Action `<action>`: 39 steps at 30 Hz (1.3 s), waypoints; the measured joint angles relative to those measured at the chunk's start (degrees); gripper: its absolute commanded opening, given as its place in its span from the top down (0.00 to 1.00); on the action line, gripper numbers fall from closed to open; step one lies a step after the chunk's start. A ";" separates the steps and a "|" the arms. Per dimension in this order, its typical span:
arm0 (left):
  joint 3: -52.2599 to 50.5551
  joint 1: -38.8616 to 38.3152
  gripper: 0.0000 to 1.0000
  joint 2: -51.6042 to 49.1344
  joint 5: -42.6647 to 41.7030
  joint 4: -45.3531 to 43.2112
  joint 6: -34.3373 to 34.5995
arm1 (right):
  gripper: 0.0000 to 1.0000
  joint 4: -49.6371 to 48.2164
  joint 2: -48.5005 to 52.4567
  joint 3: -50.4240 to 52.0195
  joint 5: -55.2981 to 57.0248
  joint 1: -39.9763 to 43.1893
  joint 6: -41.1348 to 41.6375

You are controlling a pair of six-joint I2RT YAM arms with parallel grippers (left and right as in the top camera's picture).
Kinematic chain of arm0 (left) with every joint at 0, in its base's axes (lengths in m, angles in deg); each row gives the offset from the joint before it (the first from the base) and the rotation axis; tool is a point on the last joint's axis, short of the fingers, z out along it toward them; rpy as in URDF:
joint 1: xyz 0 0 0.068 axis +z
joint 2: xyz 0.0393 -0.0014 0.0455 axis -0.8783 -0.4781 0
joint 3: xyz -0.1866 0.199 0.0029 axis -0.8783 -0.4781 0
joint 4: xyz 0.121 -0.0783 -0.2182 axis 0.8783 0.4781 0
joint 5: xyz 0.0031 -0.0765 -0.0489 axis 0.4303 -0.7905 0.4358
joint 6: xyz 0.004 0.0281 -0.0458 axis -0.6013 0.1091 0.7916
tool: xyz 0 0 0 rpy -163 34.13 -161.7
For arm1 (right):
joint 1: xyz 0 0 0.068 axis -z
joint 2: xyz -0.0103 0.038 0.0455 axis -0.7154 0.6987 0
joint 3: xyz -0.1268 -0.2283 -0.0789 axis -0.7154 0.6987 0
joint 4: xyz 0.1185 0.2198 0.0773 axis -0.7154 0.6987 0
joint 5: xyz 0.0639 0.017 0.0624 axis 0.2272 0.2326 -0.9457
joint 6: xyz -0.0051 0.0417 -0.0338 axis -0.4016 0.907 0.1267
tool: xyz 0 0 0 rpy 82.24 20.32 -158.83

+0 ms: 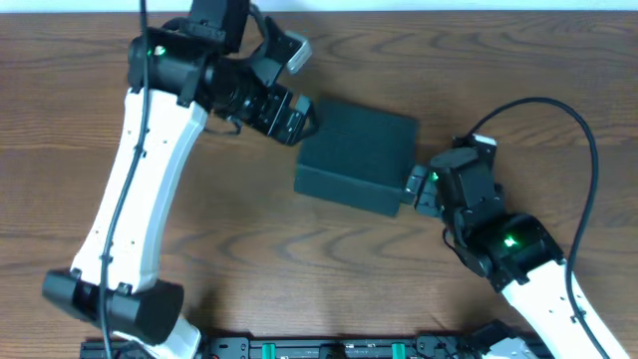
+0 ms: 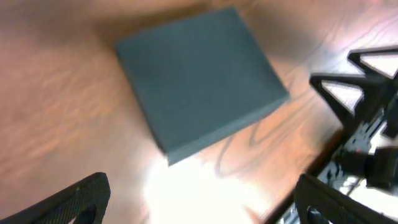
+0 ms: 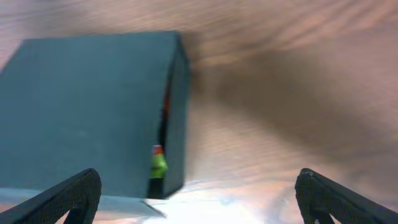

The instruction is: Pack container

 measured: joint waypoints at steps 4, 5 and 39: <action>0.00 0.00 0.04 0.79 4.87 5.35 1.36 | 0.01 -2.19 4.68 0.00 -2.73 0.02 -1.25; 0.00 0.00 0.04 0.76 6.32 6.25 1.90 | 0.01 -3.23 6.51 0.00 -3.58 0.02 -1.84; -59.65 -4.50 0.04 25.29 20.90 -33.35 19.08 | 0.01 -1.05 22.99 -4.11 11.91 -10.14 -2.73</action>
